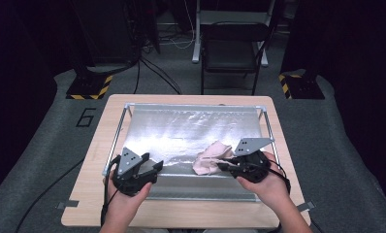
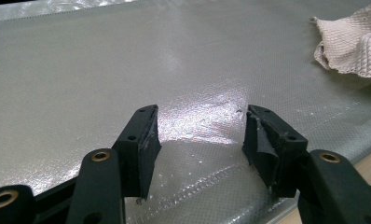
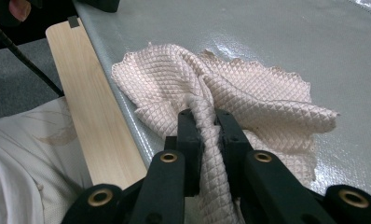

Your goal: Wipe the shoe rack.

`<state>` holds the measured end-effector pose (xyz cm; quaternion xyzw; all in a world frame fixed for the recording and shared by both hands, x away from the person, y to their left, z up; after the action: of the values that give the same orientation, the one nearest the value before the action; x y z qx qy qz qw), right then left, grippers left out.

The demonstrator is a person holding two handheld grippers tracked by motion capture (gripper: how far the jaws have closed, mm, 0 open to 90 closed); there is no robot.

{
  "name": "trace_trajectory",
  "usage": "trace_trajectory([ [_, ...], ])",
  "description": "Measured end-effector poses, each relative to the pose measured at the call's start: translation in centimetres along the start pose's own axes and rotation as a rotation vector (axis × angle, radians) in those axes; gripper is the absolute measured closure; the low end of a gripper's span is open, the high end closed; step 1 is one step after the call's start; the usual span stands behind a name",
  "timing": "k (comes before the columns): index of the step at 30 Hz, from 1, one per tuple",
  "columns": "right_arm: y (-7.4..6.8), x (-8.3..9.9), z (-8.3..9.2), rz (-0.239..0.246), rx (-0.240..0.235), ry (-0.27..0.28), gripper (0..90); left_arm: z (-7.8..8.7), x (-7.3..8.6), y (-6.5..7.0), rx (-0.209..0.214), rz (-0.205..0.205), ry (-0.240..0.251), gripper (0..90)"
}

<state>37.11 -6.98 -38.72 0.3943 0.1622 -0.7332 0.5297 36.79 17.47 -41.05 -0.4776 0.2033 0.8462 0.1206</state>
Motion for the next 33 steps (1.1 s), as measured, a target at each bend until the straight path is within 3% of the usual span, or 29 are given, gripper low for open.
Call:
trace_trajectory([
  [7,-0.2,-0.6,-0.8,0.011,0.012,0.001,82.4,0.0,0.0,-0.2,0.001,-0.002,-0.002,44.7],
  [16,-1.1,-2.4,-2.6,0.031,-0.018,0.005,82.4,0.0,0.0,-0.4,0.004,0.007,-0.001,44.7],
  [22,-0.8,-1.7,-1.9,0.030,-0.026,0.007,82.4,0.0,0.0,-0.4,0.000,0.007,0.002,44.7],
  [33,0.7,1.4,1.5,-0.020,0.038,-0.012,82.4,0.0,-0.1,-0.4,0.000,0.007,0.003,44.7],
])
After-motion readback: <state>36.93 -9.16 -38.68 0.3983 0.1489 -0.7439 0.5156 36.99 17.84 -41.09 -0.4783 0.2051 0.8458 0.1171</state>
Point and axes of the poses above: each handheld gripper's, and its own axes: z roughly backward along the jaws, x roughly out of its underside, y roughly to its right, the point moved 8 cm from there along -z, roughly forward along the jaws, and after that the axes turned 13 degrees about z, right-handed, at the moved point
